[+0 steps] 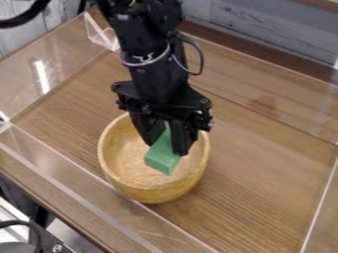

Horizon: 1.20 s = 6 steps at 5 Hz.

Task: Put the green block in the brown bowl

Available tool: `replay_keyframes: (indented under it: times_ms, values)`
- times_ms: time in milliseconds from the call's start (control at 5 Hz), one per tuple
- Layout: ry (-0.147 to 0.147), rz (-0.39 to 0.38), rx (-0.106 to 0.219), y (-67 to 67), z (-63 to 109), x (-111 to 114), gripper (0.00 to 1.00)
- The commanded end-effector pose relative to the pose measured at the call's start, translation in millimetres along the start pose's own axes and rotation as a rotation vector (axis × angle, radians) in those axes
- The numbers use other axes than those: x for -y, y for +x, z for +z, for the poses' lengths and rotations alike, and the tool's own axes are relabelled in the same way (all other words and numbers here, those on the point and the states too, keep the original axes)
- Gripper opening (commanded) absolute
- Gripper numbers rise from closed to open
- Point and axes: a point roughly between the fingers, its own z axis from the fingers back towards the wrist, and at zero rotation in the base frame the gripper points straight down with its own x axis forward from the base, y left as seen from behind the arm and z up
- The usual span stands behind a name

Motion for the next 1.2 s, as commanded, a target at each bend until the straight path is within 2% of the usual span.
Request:
replay_keyframes:
  times_ms: [0,1000]
  values:
    - [-0.004,0.000,0.026,4.9,3.8,-2.0,0.00]
    - [-0.015,0.005,0.035,15.1,1.2,-6.0,0.00]
